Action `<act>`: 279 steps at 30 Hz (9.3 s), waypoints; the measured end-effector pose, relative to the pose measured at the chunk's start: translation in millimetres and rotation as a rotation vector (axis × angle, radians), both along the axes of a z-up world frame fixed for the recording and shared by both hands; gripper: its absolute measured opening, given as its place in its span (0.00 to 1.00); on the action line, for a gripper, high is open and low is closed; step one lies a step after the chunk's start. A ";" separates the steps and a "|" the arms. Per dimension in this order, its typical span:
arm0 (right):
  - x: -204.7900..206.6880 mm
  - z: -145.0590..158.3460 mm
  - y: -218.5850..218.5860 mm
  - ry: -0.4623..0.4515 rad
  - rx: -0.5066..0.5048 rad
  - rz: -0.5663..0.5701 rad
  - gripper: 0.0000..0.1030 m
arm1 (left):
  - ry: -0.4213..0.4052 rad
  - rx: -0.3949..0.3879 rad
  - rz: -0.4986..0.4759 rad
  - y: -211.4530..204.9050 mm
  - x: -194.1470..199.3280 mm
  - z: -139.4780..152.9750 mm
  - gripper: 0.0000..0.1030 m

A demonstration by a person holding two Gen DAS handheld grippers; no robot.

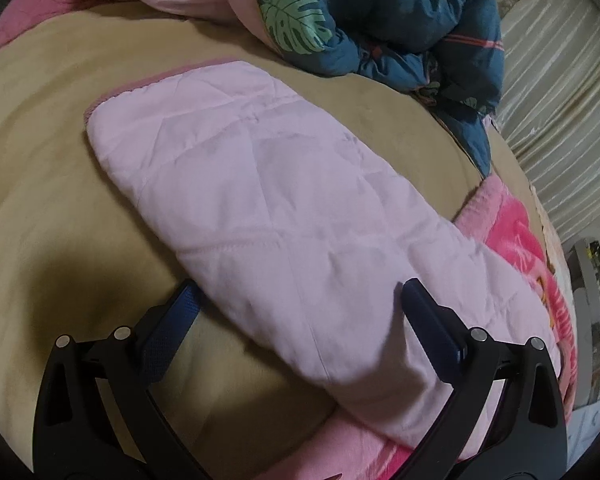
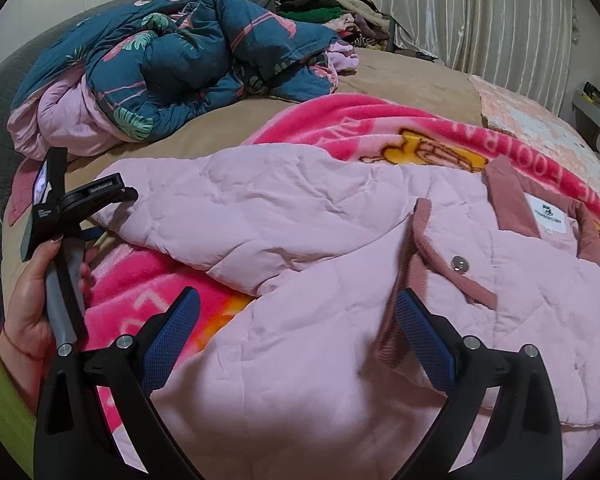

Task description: Fold large clothes

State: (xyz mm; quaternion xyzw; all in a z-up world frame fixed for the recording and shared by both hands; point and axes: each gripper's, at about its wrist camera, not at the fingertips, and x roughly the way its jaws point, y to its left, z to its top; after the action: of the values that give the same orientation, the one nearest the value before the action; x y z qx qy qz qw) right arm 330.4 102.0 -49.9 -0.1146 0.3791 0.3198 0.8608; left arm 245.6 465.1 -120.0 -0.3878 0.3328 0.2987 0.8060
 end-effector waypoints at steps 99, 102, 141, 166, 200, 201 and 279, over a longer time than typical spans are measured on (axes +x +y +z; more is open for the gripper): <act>-57.3 36.8 -404.7 -0.032 0.373 -0.464 0.95 | -0.324 0.692 -0.864 -471.0 29.3 218.9 0.08; -58.1 35.2 -413.5 -0.026 0.386 -0.474 0.95 | -0.306 0.673 -0.891 -485.8 34.5 207.0 0.08; -74.7 41.4 -471.0 -0.008 0.409 -0.583 0.95 | 0.035 0.713 -1.154 -578.0 22.0 69.0 0.64; -49.0 21.0 -383.3 0.165 0.393 -0.466 0.96 | -0.051 0.502 -0.930 -442.6 -2.3 119.0 0.91; -27.6 56.5 -346.7 -0.042 0.340 -0.283 0.13 | -0.046 0.358 -0.652 -309.4 34.9 120.2 0.91; -26.3 68.9 -346.0 -0.076 0.327 -0.262 0.13 | -0.046 0.358 -0.646 -307.7 37.4 122.8 0.91; 87.4 -34.7 -256.7 0.073 -0.080 -0.219 0.86 | 0.063 0.351 -0.895 -387.6 128.3 45.0 0.91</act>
State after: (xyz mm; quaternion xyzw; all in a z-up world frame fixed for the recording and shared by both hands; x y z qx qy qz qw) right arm 417.8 -154.7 -84.6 -0.0950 0.4330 0.2123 0.8709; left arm 373.9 77.5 -75.0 -0.0555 0.4361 -0.0142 0.8981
